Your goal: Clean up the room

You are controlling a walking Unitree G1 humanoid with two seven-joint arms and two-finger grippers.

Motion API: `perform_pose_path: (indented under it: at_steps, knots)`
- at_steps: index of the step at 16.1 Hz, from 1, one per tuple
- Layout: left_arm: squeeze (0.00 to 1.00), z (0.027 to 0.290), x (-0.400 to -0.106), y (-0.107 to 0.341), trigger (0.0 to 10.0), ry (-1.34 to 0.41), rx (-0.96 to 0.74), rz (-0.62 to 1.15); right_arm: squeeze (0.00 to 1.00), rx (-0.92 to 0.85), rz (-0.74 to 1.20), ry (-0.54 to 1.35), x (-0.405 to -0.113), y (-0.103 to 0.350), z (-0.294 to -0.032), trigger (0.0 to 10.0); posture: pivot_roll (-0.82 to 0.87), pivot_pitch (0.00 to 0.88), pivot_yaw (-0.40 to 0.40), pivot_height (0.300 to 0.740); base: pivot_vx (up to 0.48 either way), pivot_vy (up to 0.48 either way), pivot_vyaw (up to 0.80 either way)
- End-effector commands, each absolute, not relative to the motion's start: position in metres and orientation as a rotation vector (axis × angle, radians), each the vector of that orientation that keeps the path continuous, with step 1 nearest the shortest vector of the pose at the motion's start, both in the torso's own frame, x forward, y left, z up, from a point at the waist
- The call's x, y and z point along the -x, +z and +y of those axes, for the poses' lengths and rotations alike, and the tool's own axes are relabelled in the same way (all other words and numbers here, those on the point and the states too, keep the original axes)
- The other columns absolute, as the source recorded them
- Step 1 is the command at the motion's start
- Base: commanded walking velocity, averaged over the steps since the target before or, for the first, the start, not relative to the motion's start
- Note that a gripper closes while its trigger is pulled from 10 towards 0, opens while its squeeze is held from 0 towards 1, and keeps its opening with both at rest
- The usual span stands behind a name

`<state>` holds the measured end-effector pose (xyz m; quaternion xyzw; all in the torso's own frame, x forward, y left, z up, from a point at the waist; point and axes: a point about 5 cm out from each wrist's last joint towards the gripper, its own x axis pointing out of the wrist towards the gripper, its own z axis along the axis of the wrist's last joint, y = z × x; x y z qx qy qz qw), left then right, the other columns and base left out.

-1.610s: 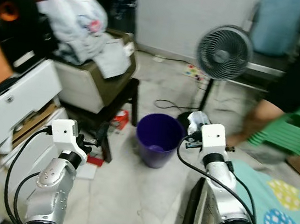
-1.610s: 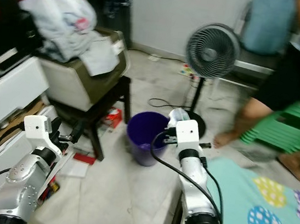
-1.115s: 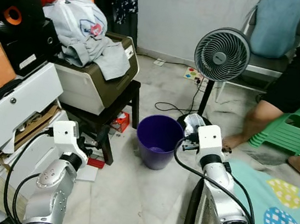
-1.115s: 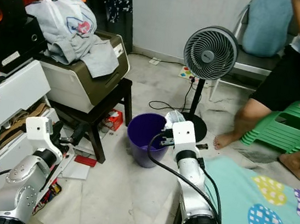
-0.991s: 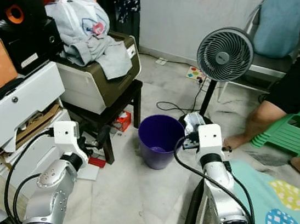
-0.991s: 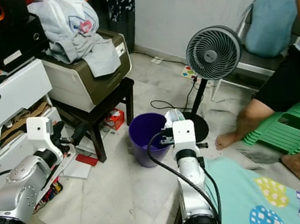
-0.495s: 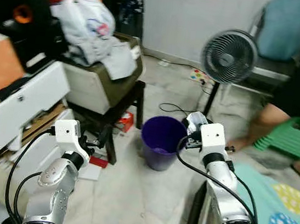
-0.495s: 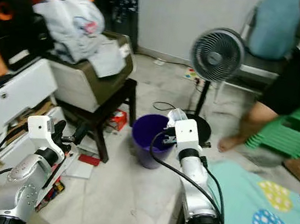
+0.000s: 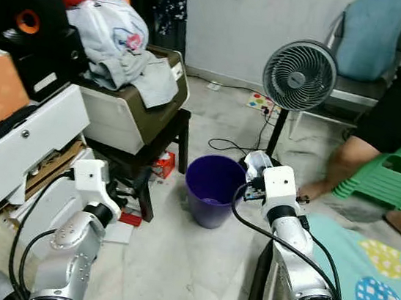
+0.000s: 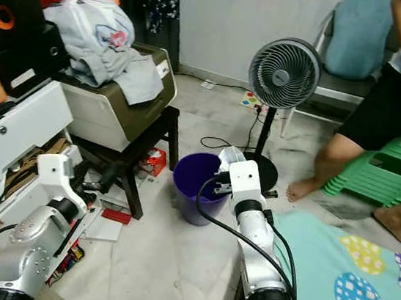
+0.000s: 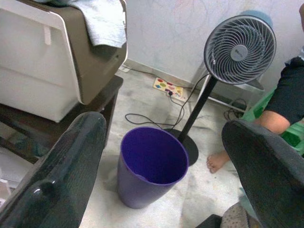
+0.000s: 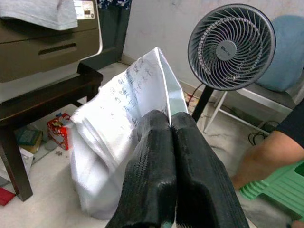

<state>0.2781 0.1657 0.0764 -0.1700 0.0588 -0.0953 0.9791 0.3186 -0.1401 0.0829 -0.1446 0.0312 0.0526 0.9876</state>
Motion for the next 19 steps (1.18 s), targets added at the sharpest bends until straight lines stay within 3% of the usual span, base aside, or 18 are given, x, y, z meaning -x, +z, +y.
perform_pose_path:
  at_steps: [1,4,9,19]
  knots:
    - [0.0,0.17,-0.2784,0.0814,10.0,-0.168,0.352,0.104,0.0,0.282,0.053,0.109,-0.3193,0.087,-0.1385,10.0,-0.16,0.0,0.041,0.74,0.0,0.0,0.0]
    - [0.0,0.1705,-0.2785,0.08,10.0,-0.157,0.361,0.12,0.0,0.281,0.056,0.109,-0.3193,0.0868,-0.1386,10.0,-0.16,0.0,0.04,0.74,0.0,0.0,0.0]
    - [0.0,0.1697,-0.2788,0.0799,10.0,-0.164,0.362,0.124,0.0,0.278,0.058,0.11,-0.3197,0.0867,-0.1385,10.0,-0.16,0.0,0.039,0.74,0.0,0.433,0.0]
    - [0.0,0.1656,-0.2768,0.0836,10.0,-0.218,0.367,0.078,0.0,0.283,0.061,0.112,-0.3198,0.0865,-0.1393,10.0,-0.16,0.0,0.036,0.74,0.0,0.0,0.0]
